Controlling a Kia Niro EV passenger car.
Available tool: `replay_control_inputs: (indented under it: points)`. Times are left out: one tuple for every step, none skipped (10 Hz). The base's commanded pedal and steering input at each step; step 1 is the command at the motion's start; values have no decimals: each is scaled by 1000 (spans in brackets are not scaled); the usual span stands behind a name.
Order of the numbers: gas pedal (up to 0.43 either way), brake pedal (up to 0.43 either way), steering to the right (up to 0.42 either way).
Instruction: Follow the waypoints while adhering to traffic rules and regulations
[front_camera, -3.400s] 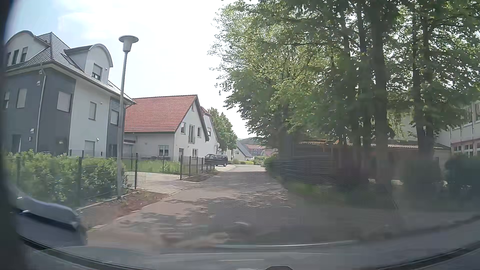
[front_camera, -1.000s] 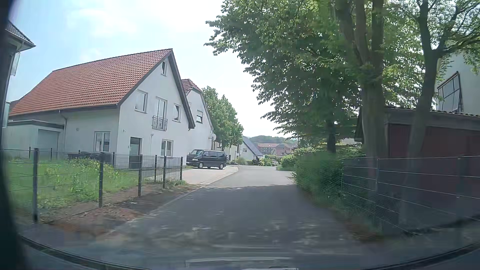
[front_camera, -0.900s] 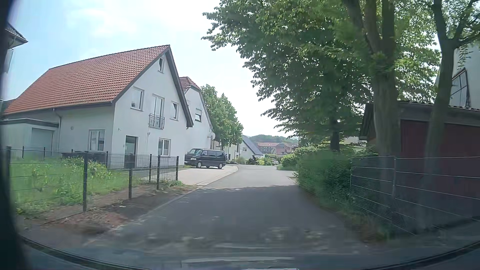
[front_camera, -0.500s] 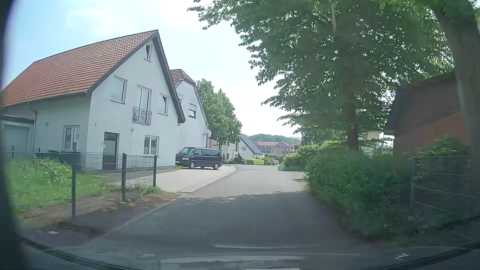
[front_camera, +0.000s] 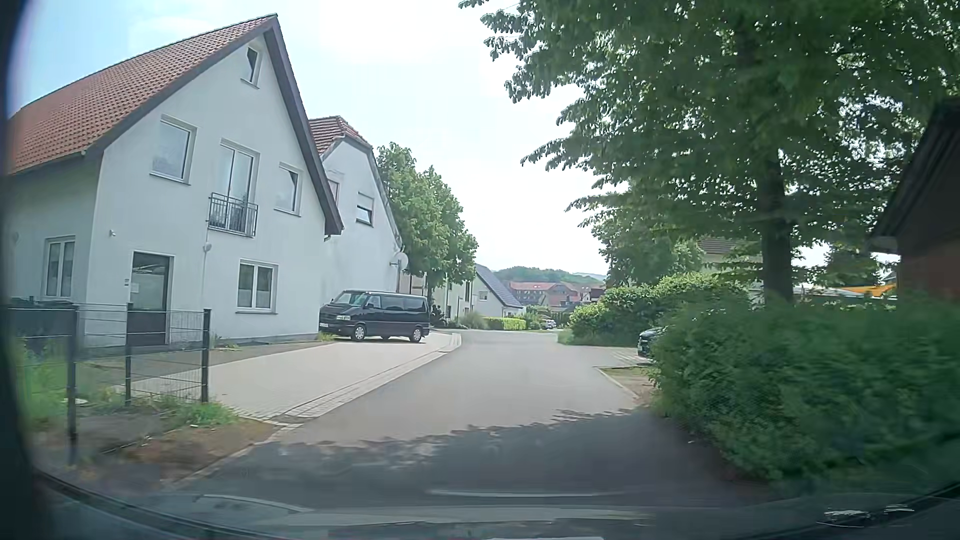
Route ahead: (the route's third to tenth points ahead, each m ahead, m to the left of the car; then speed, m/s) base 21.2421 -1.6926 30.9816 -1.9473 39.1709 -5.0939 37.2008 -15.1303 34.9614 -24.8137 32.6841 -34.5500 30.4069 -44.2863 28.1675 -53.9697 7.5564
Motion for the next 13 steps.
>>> replay_control_inputs:
  points:
    - [98, 0, 7]
    - [87, 0, 7]
    - [79, 0, 7]
    - [79, 0, 7]
    - [79, 0, 6]
    - [79, 0, 6]
    - [79, 0, 6]
    - [79, 0, 6]
    - [87, 0, 5]
    - [87, 0, 5]
    - [87, 0, 5]
    - [87, 0, 4]
    - [87, 0, 4]
